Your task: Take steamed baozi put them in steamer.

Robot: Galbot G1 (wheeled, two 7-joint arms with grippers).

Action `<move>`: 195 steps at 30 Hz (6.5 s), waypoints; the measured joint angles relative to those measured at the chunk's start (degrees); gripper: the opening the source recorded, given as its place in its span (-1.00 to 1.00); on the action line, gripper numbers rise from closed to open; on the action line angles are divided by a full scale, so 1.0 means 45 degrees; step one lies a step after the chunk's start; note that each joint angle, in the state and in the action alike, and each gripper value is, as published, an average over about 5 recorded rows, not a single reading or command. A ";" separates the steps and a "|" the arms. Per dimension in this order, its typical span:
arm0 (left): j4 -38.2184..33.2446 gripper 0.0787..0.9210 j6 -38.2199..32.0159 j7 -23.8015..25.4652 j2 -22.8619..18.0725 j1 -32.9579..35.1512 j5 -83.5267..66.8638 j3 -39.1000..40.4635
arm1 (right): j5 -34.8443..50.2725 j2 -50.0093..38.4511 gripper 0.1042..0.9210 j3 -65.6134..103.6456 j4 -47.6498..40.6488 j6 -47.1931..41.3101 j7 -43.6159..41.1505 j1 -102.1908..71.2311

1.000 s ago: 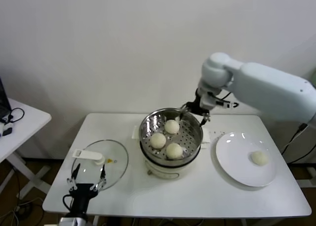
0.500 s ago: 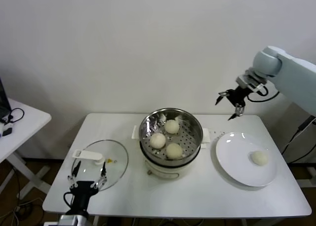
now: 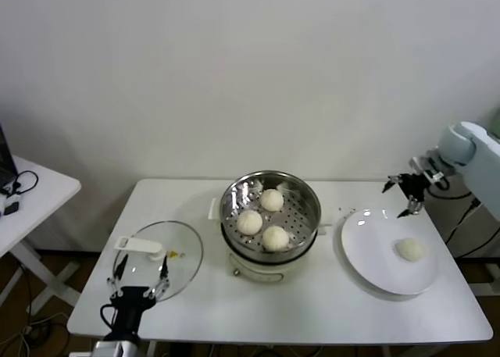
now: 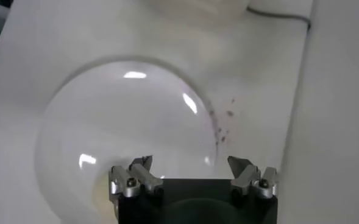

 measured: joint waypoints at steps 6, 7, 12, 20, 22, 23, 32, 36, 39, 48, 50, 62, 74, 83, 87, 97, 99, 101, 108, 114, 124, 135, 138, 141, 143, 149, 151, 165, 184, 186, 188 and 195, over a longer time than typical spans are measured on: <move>-0.0012 0.77 -0.0039 -0.0008 -0.0011 0.0093 0.0023 0.0004 | -0.1386 0.0144 0.76 0.1289 -0.0608 0.0280 -0.0078 -0.1247; -0.0018 0.77 -0.0039 -0.0009 -0.0012 0.0096 0.0027 0.0003 | -0.1541 0.0153 0.76 0.1447 -0.0681 0.0292 -0.0086 -0.1414; -0.0033 0.77 -0.0036 -0.0010 -0.0012 0.0093 0.0037 -0.0008 | -0.2152 0.0197 0.76 0.2124 -0.1031 0.0300 -0.0093 -0.2167; 0.0005 0.77 -0.0035 -0.0010 -0.0012 0.0111 0.0072 0.0010 | -0.2816 0.0414 0.76 0.2902 -0.1513 0.0363 0.0081 -0.2885; 0.0008 0.77 -0.0035 -0.0009 -0.0012 0.0117 0.0084 0.0018 | -0.2941 0.0486 0.76 0.3045 -0.1630 0.0394 0.0143 -0.2959; 0.0010 0.77 -0.0036 -0.0009 -0.0012 0.0119 0.0090 0.0021 | -0.2998 0.0525 0.76 0.3111 -0.1685 0.0405 0.0171 -0.2995; 0.0019 0.77 -0.0036 -0.0009 -0.0011 0.0115 0.0104 0.0005 | -0.3413 0.0801 0.76 0.3546 -0.2075 0.0435 0.0258 -0.3359; 0.0027 0.77 -0.0035 -0.0009 -0.0011 0.0109 0.0105 0.0014 | -0.3573 0.0945 0.76 0.3727 -0.2259 0.0474 0.0327 -0.3391; 0.0028 0.77 -0.0035 -0.0009 -0.0011 0.0105 0.0107 0.0023 | -0.3678 0.1060 0.76 0.3822 -0.2394 0.0482 0.0362 -0.3380; 0.0039 0.77 -0.0036 -0.0008 -0.0012 0.0109 0.0112 0.0023 | -0.3902 0.1264 0.72 0.4023 -0.2676 0.0492 0.0393 -0.3344; 0.0038 0.77 -0.0036 -0.0008 -0.0012 0.0102 0.0112 0.0020 | -0.3934 0.1270 0.67 0.4040 -0.2702 0.0499 0.0393 -0.3346; 0.0015 0.77 -0.0035 -0.0012 -0.0012 0.0108 0.0106 -0.0002 | -0.3948 0.1224 0.44 0.4127 -0.2780 0.0497 0.0384 -0.3378; 0.0012 0.77 -0.0110 -0.0026 -0.0042 0.0035 0.0029 0.0010 | -0.2736 0.0895 0.41 0.3326 -0.2614 -0.0116 0.0203 -0.2711; -0.0052 0.77 -0.0137 -0.0024 -0.0046 -0.0084 -0.0012 0.0189 | 0.0659 0.0749 0.42 0.0226 -0.1676 -0.1408 0.0038 -0.0295; -0.0080 0.77 -0.0142 -0.0030 -0.0044 -0.0183 0.0022 0.0301 | 0.2624 0.0914 0.42 -0.1704 -0.1110 -0.2171 0.0038 0.1331; -0.0222 0.77 -0.0179 -0.0105 -0.0021 -0.0450 0.0439 0.0665 | 0.7150 0.1992 0.43 -0.6181 0.0423 -0.4168 0.0334 0.5159; -0.0238 0.77 -0.0181 -0.0118 -0.0013 -0.0513 0.0589 0.0765 | 0.7889 0.2301 0.43 -0.6845 0.0747 -0.4545 0.0467 0.5636; -0.0232 0.77 -0.0176 -0.0123 -0.0002 -0.0564 0.0718 0.0840 | 0.8521 0.2609 0.42 -0.7409 0.1046 -0.4883 0.0608 0.6006; -0.0153 0.77 -0.0159 -0.0127 0.0078 -0.0644 0.0945 0.0865 | 0.9958 0.3614 0.43 -0.8739 0.1954 -0.5823 0.1085 0.6668; -0.0073 0.77 -0.0158 -0.0124 0.0101 -0.0652 0.0989 0.0767 | 1.0538 0.4105 0.43 -0.9460 0.2582 -0.6321 0.1433 0.6697; 0.0020 0.77 -0.0105 -0.0142 0.0100 -0.0799 0.1099 0.0856 | 1.0698 0.4205 0.43 -1.0206 0.3212 -0.6685 0.1796 0.6259; 0.0125 0.77 -0.0125 -0.0124 0.0096 -0.0783 0.1093 0.0822 | 1.0426 0.4555 0.43 -1.0357 0.2938 -0.6733 0.1852 0.5633; 0.0152 0.77 -0.0119 -0.0119 0.0096 -0.0824 0.1082 0.0826 | 1.0317 0.4693 0.43 -1.0371 0.2728 -0.6713 0.1837 0.5510; 0.0175 0.77 -0.0104 -0.0110 0.0097 -0.0874 0.1080 0.0835 | 1.0230 0.4832 0.43 -1.0368 0.2511 -0.6687 0.1816 0.5404; 0.0180 0.77 -0.0090 -0.0103 0.0099 -0.0900 0.1080 0.0836 | 1.0177 0.4912 0.44 -1.0365 0.2373 -0.6659 0.1796 0.5357; 0.0183 0.77 -0.0065 -0.0092 0.0119 -0.0944 0.1076 0.0820 | 1.0030 0.5068 0.43 -1.0369 0.2095 -0.6608 0.1762 0.5242; 0.0185 0.77 -0.0062 -0.0091 0.0121 -0.0949 0.1075 0.0824 | 0.9997 0.5094 0.44 -1.0374 0.2056 -0.6598 0.1763 0.5212; 0.0187 0.77 -0.0059 -0.0089 0.0120 -0.0896 0.1025 0.0824 | 0.9989 0.5131 0.76 -1.0235 0.1958 -0.6469 0.1756 0.5077; 0.0231 0.77 -0.0063 -0.0095 0.0114 -0.0950 0.1019 0.0861 | 1.0672 0.4466 0.76 -0.9550 0.2710 -0.6336 0.1488 0.5977; 0.0214 0.77 -0.0053 -0.0099 0.0114 -0.0938 0.1021 0.0871 | 1.0718 0.4186 0.76 -0.9370 0.2950 -0.6251 0.1582 0.6045; 0.0194 0.77 -0.0045 -0.0107 0.0114 -0.0927 0.1020 0.0865 | 1.0748 0.3855 0.76 -0.9134 0.3232 -0.6103 0.1781 0.6056; 0.0085 0.77 -0.0036 -0.0193 0.0109 -0.0925 0.0894 0.0752 | 1.0700 0.2262 0.76 -0.7761 0.4554 -0.5376 0.3612 0.5518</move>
